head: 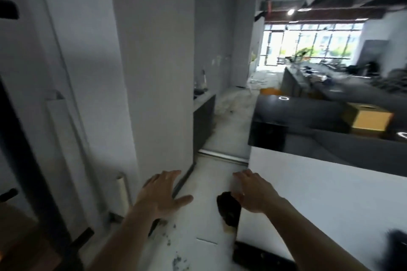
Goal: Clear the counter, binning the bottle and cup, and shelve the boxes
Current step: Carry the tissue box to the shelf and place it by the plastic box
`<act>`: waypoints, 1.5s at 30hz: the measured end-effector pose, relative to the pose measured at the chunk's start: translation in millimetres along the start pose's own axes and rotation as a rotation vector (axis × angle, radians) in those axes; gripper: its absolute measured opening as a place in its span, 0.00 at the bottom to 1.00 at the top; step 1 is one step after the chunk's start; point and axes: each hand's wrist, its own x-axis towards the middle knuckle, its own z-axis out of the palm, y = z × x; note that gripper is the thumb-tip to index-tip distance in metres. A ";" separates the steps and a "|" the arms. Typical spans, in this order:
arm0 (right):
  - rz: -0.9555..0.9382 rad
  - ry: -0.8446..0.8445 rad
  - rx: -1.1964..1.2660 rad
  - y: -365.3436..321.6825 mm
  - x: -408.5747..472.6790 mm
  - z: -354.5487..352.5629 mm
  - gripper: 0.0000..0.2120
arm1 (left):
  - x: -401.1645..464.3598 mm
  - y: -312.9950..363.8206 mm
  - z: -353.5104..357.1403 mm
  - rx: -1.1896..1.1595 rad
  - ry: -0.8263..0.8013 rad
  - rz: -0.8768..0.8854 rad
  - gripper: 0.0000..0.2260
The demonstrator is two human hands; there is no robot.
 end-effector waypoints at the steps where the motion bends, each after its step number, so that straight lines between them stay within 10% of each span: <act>1: 0.060 0.013 -0.002 17.3 -15.6 -6.4 0.30 | 6.6 18.8 2.5 0.009 -0.011 0.058 0.42; 18: 0.596 0.133 0.011 214.9 -187.3 -43.9 0.30 | 32.6 280.3 59.8 -0.067 -0.102 0.555 0.41; 45: 0.703 0.631 0.580 466.5 -4.8 -154.8 0.29 | 297.2 539.8 79.0 -0.901 -0.008 0.459 0.33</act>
